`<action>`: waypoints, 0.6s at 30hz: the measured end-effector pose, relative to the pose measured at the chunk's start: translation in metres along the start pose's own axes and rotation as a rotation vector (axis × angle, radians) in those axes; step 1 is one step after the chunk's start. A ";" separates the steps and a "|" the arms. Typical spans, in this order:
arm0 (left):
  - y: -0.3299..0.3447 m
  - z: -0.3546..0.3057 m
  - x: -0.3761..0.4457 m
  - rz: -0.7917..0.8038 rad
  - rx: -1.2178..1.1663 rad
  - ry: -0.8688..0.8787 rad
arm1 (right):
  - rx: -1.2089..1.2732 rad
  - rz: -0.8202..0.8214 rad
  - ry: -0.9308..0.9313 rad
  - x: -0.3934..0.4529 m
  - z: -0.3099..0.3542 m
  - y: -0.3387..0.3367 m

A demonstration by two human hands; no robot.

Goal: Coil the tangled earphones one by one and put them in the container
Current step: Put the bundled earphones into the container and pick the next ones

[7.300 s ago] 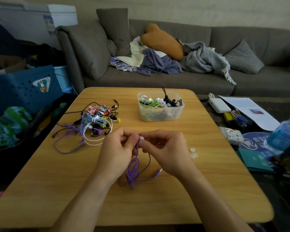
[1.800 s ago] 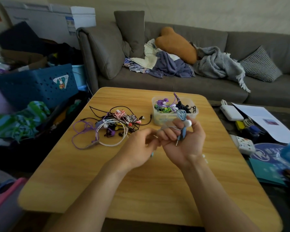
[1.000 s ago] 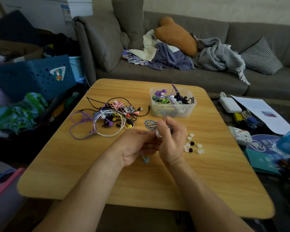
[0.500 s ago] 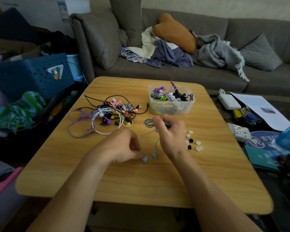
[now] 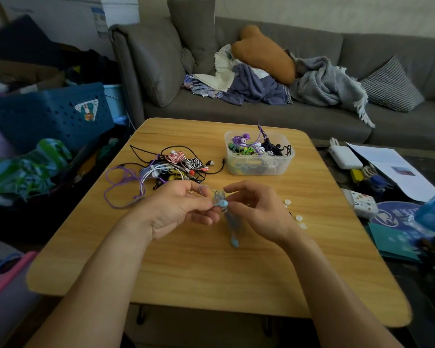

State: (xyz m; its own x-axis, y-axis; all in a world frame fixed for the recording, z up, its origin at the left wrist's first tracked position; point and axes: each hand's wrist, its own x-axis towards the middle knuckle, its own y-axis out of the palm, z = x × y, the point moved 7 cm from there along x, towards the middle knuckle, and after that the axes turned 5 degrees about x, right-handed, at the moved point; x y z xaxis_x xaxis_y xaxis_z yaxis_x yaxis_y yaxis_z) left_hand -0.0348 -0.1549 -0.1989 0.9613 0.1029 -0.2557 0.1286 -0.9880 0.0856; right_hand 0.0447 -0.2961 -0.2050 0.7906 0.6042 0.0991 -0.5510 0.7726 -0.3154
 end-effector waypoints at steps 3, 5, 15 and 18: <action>-0.001 0.001 0.001 -0.021 -0.100 -0.027 | -0.026 0.013 -0.098 -0.003 0.009 -0.002; -0.001 0.002 0.001 -0.028 -0.114 -0.035 | -0.037 0.016 -0.168 -0.006 0.016 -0.002; -0.007 0.001 0.000 -0.155 0.186 -0.047 | 0.151 0.000 -0.187 -0.007 0.017 -0.007; -0.023 -0.006 -0.002 -0.375 0.687 -0.003 | 0.095 0.001 -0.150 -0.005 0.012 -0.006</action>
State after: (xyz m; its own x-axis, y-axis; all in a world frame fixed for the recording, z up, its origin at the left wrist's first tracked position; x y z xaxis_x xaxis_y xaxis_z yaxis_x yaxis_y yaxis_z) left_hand -0.0381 -0.1312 -0.1944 0.8825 0.4449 -0.1526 0.2640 -0.7371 -0.6221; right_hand 0.0408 -0.3018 -0.1924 0.7452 0.6220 0.2404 -0.5804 0.7825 -0.2253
